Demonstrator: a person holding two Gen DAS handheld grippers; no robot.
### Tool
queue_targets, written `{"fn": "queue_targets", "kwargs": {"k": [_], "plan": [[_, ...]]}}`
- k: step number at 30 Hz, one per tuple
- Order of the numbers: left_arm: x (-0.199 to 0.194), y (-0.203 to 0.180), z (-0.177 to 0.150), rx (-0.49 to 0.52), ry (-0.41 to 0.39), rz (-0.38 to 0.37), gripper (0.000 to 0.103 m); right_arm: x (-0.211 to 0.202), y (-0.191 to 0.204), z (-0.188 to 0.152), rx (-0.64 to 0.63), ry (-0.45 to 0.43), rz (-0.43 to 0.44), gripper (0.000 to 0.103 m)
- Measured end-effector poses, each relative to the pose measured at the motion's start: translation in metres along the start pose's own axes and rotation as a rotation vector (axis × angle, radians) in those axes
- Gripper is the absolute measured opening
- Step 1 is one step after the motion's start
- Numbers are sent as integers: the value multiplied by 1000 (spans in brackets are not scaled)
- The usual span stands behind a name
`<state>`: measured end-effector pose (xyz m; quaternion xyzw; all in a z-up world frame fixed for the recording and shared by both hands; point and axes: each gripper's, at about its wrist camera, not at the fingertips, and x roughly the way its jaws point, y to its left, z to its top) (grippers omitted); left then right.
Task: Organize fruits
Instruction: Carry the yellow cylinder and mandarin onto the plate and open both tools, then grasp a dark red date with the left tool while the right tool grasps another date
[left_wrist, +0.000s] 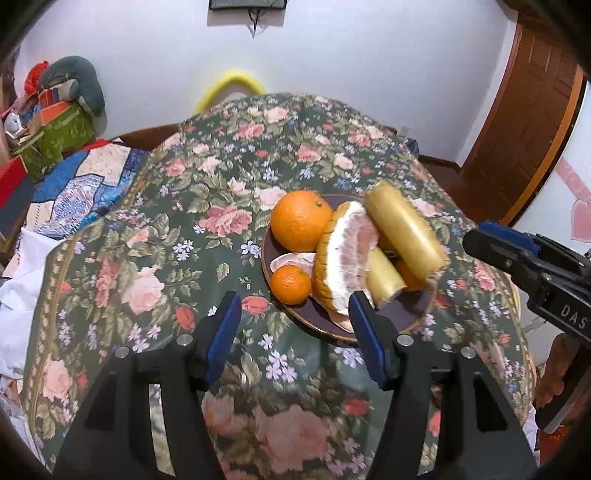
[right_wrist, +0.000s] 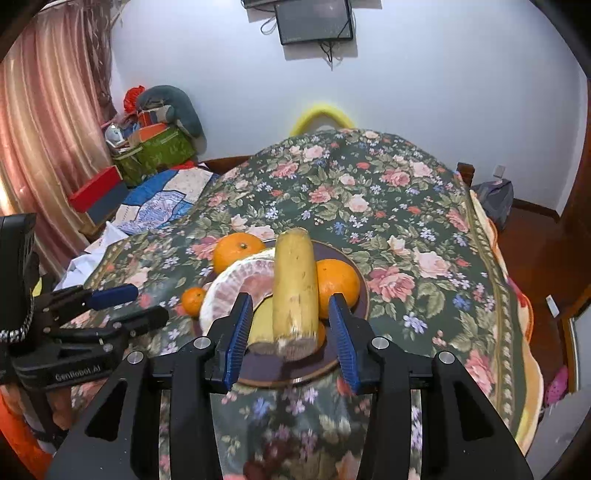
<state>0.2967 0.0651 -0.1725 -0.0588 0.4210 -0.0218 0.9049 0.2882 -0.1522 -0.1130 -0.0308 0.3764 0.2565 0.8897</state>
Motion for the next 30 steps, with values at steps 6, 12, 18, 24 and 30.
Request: {"fn": "queue_targets", "kwargs": {"k": [6, 12, 18, 24, 30], "plan": [[-37, -13, -8, 11, -44, 14, 64, -37, 3, -15, -12, -35, -10, 46], [-65, -30, -24, 25, -72, 16, 66, -64, 2, -37, -21, -45, -20, 48], [-72, -48, -40, 43, -63, 4, 67, -71, 0, -61, -35, -15, -31, 51], [-58, -53, -55, 11, -20, -41, 67, -62, -5, -86, -31, 39, -28, 51], [-33, -70, -68, 32, 36, -67, 67, -61, -16, -103, -1, 61, -34, 51]]}}
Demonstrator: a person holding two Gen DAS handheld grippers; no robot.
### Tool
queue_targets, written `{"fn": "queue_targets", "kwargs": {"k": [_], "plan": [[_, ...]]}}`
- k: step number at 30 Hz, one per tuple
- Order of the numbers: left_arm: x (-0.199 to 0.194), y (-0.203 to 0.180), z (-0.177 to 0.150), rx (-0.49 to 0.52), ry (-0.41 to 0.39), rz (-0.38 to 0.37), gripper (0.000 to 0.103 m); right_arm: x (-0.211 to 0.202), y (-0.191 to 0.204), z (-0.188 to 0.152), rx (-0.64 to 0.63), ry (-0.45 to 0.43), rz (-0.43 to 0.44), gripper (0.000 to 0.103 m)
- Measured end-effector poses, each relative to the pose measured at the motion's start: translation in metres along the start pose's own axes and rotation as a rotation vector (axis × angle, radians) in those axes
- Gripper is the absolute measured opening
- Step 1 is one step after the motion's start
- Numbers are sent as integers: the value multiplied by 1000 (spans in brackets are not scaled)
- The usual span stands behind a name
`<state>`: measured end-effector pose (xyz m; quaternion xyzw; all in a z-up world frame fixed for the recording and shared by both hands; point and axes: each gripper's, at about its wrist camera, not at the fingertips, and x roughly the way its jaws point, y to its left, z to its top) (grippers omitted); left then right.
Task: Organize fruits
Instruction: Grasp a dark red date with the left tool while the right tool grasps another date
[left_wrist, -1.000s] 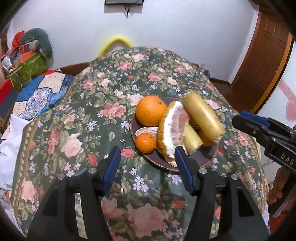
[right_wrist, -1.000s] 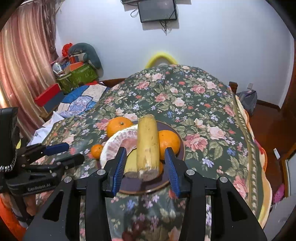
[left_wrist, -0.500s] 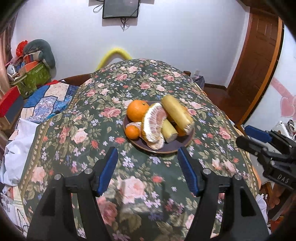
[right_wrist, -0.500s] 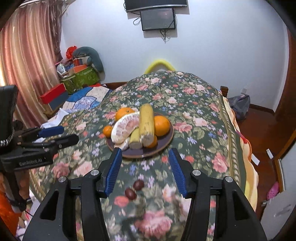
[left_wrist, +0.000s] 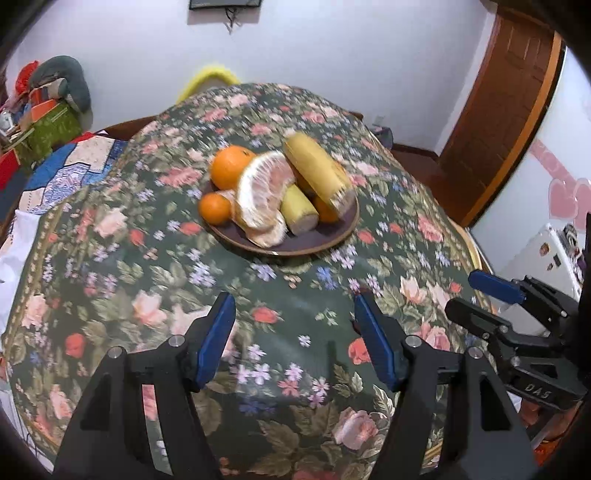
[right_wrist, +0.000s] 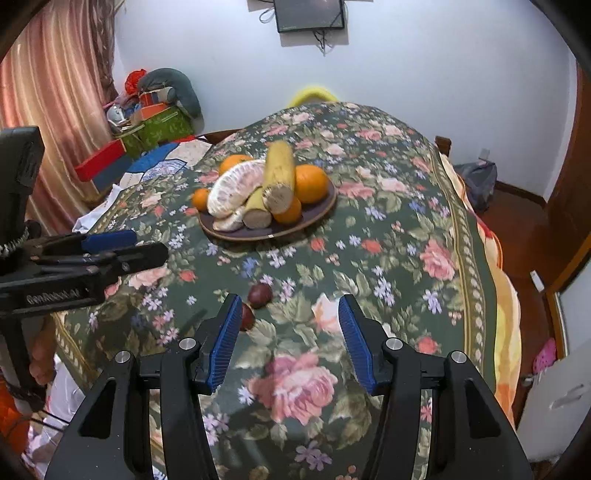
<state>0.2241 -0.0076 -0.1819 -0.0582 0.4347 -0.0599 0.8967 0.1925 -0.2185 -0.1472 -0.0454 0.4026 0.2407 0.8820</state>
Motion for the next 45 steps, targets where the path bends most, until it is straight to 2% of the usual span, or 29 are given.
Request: {"fn": "queue_targets", "kwargs": {"k": [13, 16, 18, 20, 23, 29, 36, 38, 40, 45], "plan": [[48, -46, -20, 79, 107, -57, 65, 1, -27, -14, 75, 20, -4, 51], [56, -52, -21, 91, 123, -63, 53, 2, -29, -16, 79, 22, 0, 51], [61, -53, -21, 90, 133, -71, 39, 2, -29, -16, 83, 22, 6, 51], [62, -53, -21, 91, 128, -67, 33, 4, -29, -16, 85, 24, 12, 51], [62, -51, -21, 85, 128, -104, 24, 7, -27, -15, 84, 27, 21, 51], [48, -37, -21, 83, 90, -76, 24, 24, -14, -12, 69, 47, 57, 51], [33, 2, -13, 39, 49, -10, 24, 53, 8, -4, 16, 94, 90, 50], [30, 12, -12, 24, 43, -1, 24, 61, 13, -3, 7, 105, 94, 45], [29, 20, -12, 13, 39, 4, 24, 69, 16, -2, 3, 124, 102, 33], [32, 31, -11, -6, 39, 7, 24, 75, 20, -1, -2, 130, 109, 16]]}}
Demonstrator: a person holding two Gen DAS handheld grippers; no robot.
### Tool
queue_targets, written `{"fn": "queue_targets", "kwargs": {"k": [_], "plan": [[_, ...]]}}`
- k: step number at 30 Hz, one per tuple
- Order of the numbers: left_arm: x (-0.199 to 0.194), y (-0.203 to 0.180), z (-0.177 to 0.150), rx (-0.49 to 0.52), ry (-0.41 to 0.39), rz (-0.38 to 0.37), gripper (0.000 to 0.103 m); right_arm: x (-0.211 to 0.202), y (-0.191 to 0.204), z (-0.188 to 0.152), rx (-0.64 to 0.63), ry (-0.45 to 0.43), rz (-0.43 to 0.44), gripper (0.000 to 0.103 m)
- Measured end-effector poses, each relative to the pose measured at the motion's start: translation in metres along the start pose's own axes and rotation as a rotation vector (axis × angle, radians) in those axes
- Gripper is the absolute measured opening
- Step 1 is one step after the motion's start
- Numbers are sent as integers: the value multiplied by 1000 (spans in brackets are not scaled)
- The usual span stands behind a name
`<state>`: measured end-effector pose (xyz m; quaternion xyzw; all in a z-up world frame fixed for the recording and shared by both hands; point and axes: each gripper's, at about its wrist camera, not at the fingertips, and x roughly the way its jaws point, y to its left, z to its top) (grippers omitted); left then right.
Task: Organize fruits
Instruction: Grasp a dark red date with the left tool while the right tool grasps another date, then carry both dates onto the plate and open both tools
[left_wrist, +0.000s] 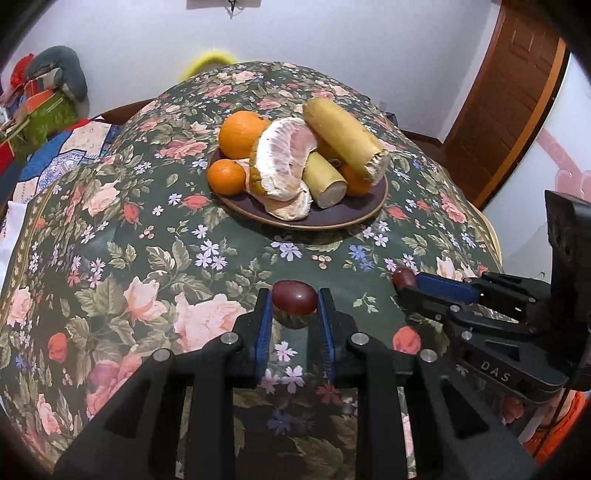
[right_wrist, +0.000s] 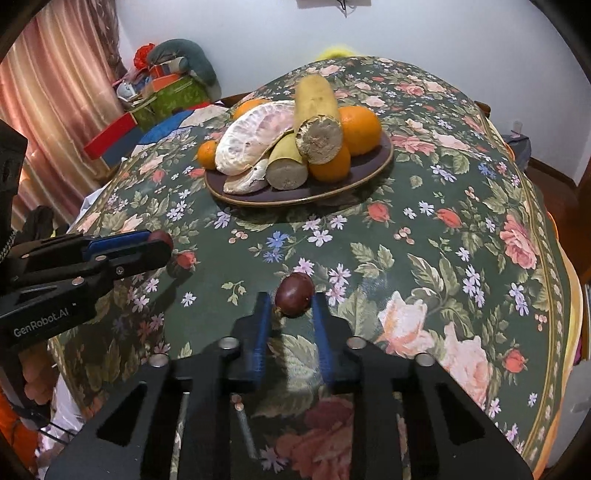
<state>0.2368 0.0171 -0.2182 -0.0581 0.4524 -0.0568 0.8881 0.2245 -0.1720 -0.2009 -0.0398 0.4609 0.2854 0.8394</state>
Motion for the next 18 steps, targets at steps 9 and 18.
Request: {"fn": "queue_targets", "kwargs": {"k": [9, 18], "plan": [[-2, -1, 10, 5, -28, -6, 24, -9, 0, 9, 4, -35, 9, 15], [2, -9, 38, 27, -64, -28, 24, -14, -7, 34, 13, -97, 17, 15]]}}
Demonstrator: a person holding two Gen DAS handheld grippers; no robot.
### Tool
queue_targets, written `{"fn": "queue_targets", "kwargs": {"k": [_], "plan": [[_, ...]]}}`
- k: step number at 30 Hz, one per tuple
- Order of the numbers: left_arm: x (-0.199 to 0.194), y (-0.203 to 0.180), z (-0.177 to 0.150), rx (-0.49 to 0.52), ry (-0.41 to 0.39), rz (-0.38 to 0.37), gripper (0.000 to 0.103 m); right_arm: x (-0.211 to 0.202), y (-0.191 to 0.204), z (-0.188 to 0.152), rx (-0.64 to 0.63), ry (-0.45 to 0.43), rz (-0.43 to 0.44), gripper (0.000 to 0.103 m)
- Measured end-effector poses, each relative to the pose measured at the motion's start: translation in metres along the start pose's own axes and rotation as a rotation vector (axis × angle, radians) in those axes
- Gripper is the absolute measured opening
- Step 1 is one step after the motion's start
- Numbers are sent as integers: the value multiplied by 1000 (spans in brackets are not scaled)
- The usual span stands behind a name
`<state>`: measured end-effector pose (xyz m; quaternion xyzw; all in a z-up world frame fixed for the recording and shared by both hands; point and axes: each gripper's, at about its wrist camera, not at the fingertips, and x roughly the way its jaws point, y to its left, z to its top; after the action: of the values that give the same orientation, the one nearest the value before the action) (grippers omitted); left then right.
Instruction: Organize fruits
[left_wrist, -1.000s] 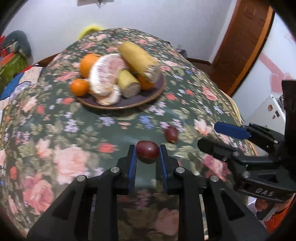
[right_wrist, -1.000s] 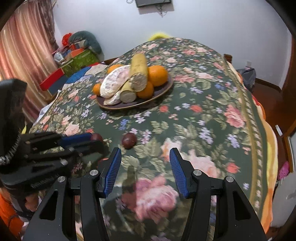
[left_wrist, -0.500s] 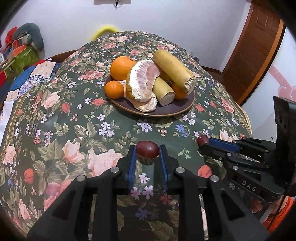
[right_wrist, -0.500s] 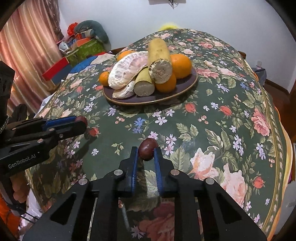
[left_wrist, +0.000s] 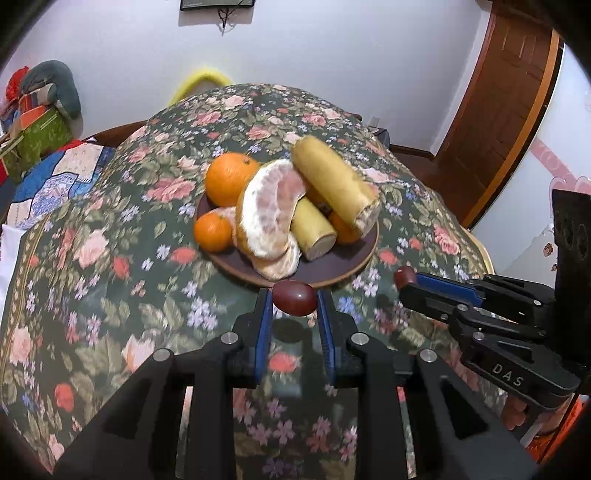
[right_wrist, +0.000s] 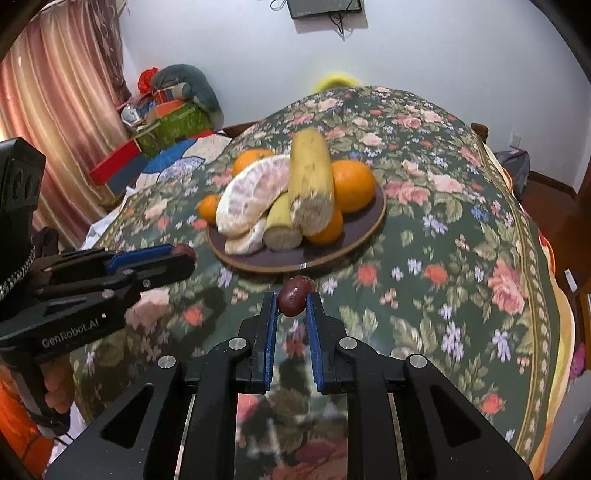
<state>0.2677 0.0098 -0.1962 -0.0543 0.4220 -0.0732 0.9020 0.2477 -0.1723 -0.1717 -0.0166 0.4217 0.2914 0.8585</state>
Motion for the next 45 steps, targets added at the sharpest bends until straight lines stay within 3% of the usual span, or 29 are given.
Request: {"fn": "queue_targets", "kwargs": {"k": [17, 20, 24, 31, 38, 45], "plan": [[43, -3, 23, 24, 39, -39, 24, 39, -6, 23, -43, 48, -3, 15], [46, 2, 24, 0, 45, -74, 24, 40, -5, 25, -48, 42, -4, 15], [49, 2, 24, 11, 49, -59, 24, 42, -4, 26, -50, 40, -6, 15], [46, 3, 24, 3, 45, -48, 32, 40, -4, 26, -50, 40, -20, 20], [10, 5, 24, -12, -18, -10, 32, 7, -2, 28, -33, -24, -23, 20], [-75, -5, 25, -1, -174, 36, 32, -66, 15, 37, -29, -174, -31, 20]]}}
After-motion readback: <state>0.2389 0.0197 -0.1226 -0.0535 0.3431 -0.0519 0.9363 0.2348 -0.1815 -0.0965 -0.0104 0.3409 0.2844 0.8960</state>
